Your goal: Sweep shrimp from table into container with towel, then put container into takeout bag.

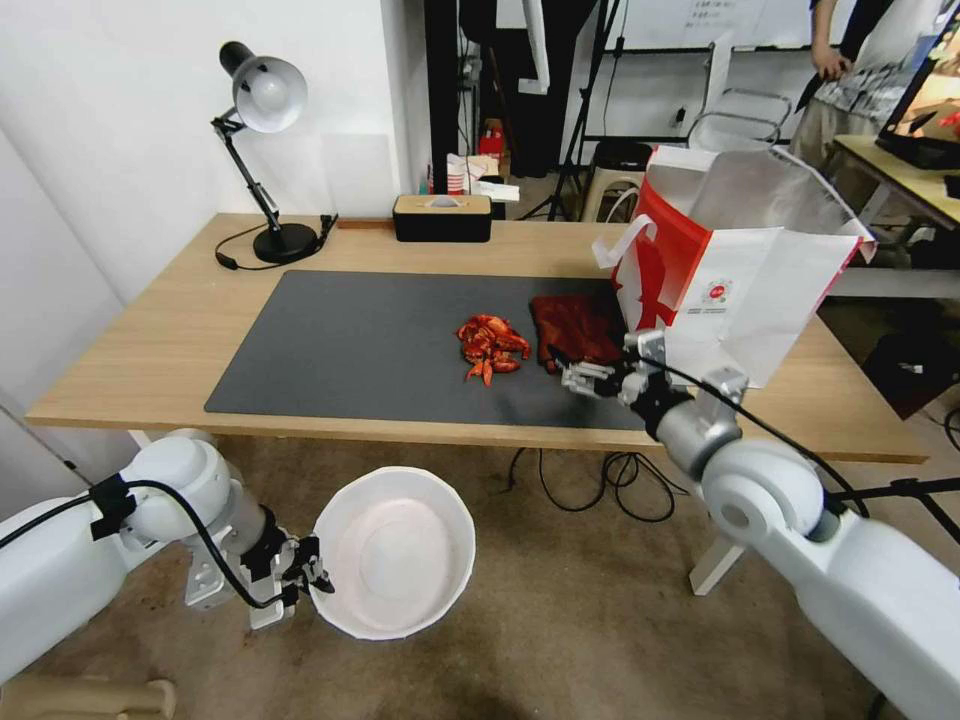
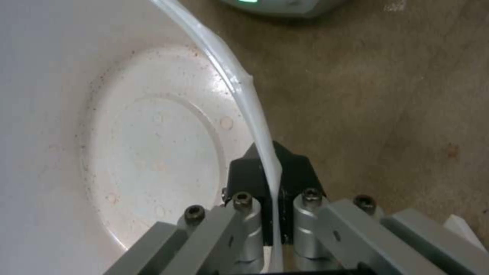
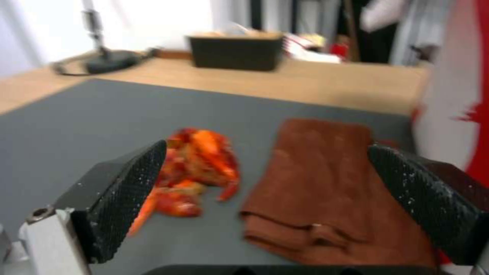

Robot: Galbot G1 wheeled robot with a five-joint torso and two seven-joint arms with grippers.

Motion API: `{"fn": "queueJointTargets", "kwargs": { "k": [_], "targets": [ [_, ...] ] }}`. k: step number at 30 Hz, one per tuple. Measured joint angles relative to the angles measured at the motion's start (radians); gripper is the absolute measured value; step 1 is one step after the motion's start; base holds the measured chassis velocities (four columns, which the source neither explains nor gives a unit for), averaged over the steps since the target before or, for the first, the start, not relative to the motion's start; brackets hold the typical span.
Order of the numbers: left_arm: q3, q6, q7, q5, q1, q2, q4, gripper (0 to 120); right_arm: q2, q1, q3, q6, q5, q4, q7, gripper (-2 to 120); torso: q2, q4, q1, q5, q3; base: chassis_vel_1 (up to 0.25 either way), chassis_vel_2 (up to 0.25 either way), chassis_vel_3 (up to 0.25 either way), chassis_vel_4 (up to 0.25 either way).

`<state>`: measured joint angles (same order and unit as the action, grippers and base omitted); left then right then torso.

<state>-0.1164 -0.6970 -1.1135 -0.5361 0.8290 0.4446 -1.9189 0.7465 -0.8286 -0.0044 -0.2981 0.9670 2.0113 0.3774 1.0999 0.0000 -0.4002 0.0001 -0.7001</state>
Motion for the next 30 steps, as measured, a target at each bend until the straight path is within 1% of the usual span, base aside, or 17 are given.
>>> {"fn": "queueJointTargets", "kwargs": {
  "k": [1, 2, 3, 6, 7, 8, 11, 12, 15, 16, 19, 20, 21, 24, 25, 28, 30],
  "targets": [
    [-0.008, 0.001, 0.0, 0.001, -0.012, 0.002, 0.004, 0, 0.0, 0.035, -0.025, -0.019, 0.034, -0.016, 0.051, 100, 0.0, -0.0001, 0.0, 0.0, 0.0, 0.0, 0.0, 0.0, 0.0],
    [-0.013, 0.001, 0.0, 0.003, -0.021, 0.002, 0.007, 0, 0.0, 0.056, -0.04, -0.027, 0.05, -0.028, 0.076, 100, 0.0, -0.0001, 0.0, -0.0001, 0.0, 0.0, 0.0, 0.0, 0.0],
    [-0.013, 0.001, 0.0, 0.003, -0.021, 0.002, 0.007, 0, 0.0, 0.056, -0.04, -0.027, 0.05, -0.028, 0.076, 100, 0.0, -0.0001, 0.0, -0.0001, 0.0, 0.0, 0.0, 0.0, 0.0],
    [-0.028, 0.0, 0.002, 0.01, -0.037, 0.002, 0.018, 0, 0.001, 0.135, -0.1, -0.049, 0.113, -0.069, 0.139, 100, 0.0, -0.0002, 0.0, -0.0001, 0.0, 0.0, 0.0, 0.0, 0.0],
    [-0.028, 0.0, 0.002, 0.01, -0.037, 0.002, 0.018, 0, 0.001, 0.135, -0.1, -0.049, 0.113, -0.069, 0.139, 100, 0.0, -0.0002, 0.0, -0.0001, 0.0, 0.0, 0.0, 0.0, 0.0],
    [-0.035, 0.0, 0.002, 0.011, -0.043, 0.002, 0.023, 0, 0.005, 0.166, -0.123, -0.056, 0.135, -0.081, 0.156, 100, 0.0, -0.0002, 0.0, -0.0001, 0.0, 0.0, 0.0, 0.0, 0.0],
    [-0.058, -0.001, 0.003, 0.014, -0.062, 0.005, 0.037, 0, 0.03, 0.263, -0.191, -0.065, 0.163, -0.133, 0.189, 100, 0.0, 0.0001, 0.0, -0.0003, 0.0, 0.0, 0.0, 0.0, 0.0],
    [-0.058, -0.001, 0.003, 0.014, -0.062, 0.005, 0.037, 0, 0.03, 0.263, -0.191, -0.065, 0.163, -0.133, 0.189, 100, 0.0, 0.0001, 0.0, -0.0003, 0.0, 0.0, 0.0, 0.0, 0.0],
    [-0.086, -0.002, 0.005, 0.022, -0.094, 0.01, 0.053, 0, 0.076, 0.352, -0.254, -0.076, 0.189, -0.198, 0.232, 100, 0.0, 0.0002, 0.0, -0.0002, 0.0, 0.0, 0.0, 0.0, 0.0],
    [-0.086, -0.002, 0.005, 0.022, -0.094, 0.01, 0.053, 0, 0.076, 0.352, -0.254, -0.076, 0.189, -0.198, 0.232, 100, 0.0, 0.0002, 0.0, -0.0002, 0.0, 0.0, 0.0, 0.0, 0.0],
    [-0.132, -0.001, 0.009, 0.031, -0.143, 0.016, 0.07, 0, 0.125, 0.407, -0.289, -0.095, 0.195, -0.258, 0.262, 100, 0.0, 0.0002, 0.0, 0.0, 0.0, 0.0, 0.0, 0.0, 0.0],
    [-0.132, -0.001, 0.009, 0.031, -0.143, 0.016, 0.07, 0, 0.125, 0.407, -0.289, -0.095, 0.195, -0.258, 0.262, 100, 0.0, 0.0002, 0.0, 0.0, 0.0, 0.0, 0.0, 0.0, 0.0],
    [-0.142, -0.001, 0.01, 0.033, -0.156, 0.02, 0.073, 0, 0.134, 0.416, -0.295, -0.099, 0.195, -0.271, 0.27, 100, 0.0, 0.0003, 0.0, -0.0001, 0.0, 0.0, 0.0, 0.0, 0.0],
    [-0.188, 0.003, 0.01, 0.038, -0.219, 0.035, 0.084, 0, 0.161, 0.443, -0.311, -0.117, 0.2, -0.311, 0.312, 100, 0.0, -0.0001, 0.0, -0.0001, 0.0, 0.0, 0.0, 0.0, 0.0],
    [-0.188, 0.003, 0.01, 0.038, -0.219, 0.035, 0.084, 0, 0.161, 0.443, -0.311, -0.117, 0.2, -0.311, 0.312, 100, 0.0, -0.0001, 0.0, -0.0001, 0.0, 0.0, 0.0, 0.0, 0.0],
    [-0.213, 0.005, 0.01, 0.04, -0.25, 0.046, 0.091, 0, 0.171, 0.451, -0.314, -0.134, 0.204, -0.332, 0.343, 100, 0.0, -0.0002, 0.0, -0.0001, 0.0, 0.0, 0.0, 0.0, 0.0],
    [-0.216, 0.005, 0.01, 0.041, -0.254, 0.048, 0.093, 0, 0.173, 0.452, -0.314, -0.138, 0.204, -0.335, 0.35, 100, 0.0, -0.0002, 0.0, -0.0001, 0.0, 0.0, 0.0, 0.0, 0.0]
  ]
}}
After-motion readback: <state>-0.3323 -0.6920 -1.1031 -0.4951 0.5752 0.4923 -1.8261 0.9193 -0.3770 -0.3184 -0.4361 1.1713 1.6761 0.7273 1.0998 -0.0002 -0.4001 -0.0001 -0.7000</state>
